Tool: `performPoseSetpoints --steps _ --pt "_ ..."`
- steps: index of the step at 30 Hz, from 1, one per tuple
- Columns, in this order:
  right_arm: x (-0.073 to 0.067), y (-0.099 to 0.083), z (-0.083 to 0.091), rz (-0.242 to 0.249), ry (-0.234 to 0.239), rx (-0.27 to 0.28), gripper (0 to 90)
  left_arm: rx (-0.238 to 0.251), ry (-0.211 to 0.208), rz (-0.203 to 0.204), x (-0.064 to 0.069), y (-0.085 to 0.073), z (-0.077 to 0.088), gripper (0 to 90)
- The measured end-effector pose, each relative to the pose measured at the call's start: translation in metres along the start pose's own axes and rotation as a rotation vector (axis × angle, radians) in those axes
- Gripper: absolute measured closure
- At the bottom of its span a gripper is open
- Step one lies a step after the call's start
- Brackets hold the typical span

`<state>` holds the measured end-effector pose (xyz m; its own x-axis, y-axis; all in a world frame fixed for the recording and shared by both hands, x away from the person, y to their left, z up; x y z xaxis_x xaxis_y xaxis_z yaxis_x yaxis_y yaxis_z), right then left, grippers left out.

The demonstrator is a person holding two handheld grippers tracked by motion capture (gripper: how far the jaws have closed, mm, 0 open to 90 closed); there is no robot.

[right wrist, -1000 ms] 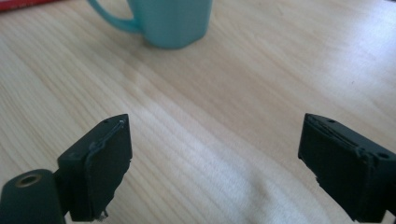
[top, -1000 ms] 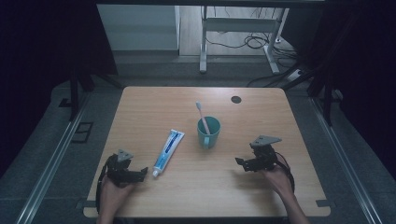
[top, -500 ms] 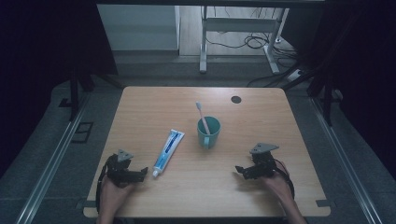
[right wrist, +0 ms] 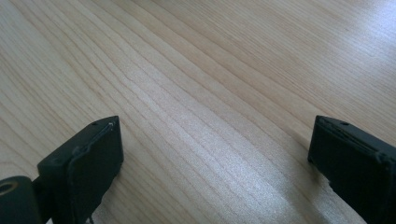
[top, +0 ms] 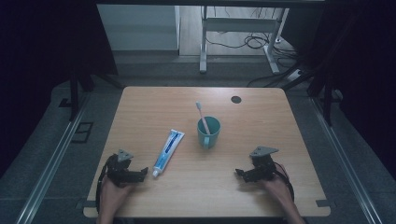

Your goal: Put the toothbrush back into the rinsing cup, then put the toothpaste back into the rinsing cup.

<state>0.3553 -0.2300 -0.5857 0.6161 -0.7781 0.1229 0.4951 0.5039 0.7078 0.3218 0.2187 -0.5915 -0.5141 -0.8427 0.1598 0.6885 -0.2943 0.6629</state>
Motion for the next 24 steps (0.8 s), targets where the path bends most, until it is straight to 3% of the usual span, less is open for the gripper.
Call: performPoseSetpoints --steps 11,18,24 --pt "0.0005 -0.0010 0.0007 -0.002 -0.002 -0.001 3.3 0.000 -0.005 -0.001 -0.0003 0.0002 0.0004 0.7" --pt "0.0004 -0.0012 0.0009 -0.004 -0.004 -0.001 3.3 -0.014 -0.015 0.020 -0.0014 0.0011 0.0040 4.6" --pt "0.0003 -0.0012 0.0010 -0.004 -0.003 -0.001 3.3 -0.048 -0.037 0.012 0.0010 0.0058 0.0049 7.0"
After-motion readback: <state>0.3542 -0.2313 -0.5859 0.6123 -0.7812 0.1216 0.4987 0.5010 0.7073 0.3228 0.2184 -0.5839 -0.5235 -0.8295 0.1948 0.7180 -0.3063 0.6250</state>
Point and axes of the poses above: each handheld gripper's, and its own axes: z roughly backward along the jaws, y roughly out of its top, x roughly to its right, the point moved 6 cm from there along -z, roughly forward along the jaws, and after that the axes turned 10 degrees about -y, right-handed, at the moved point
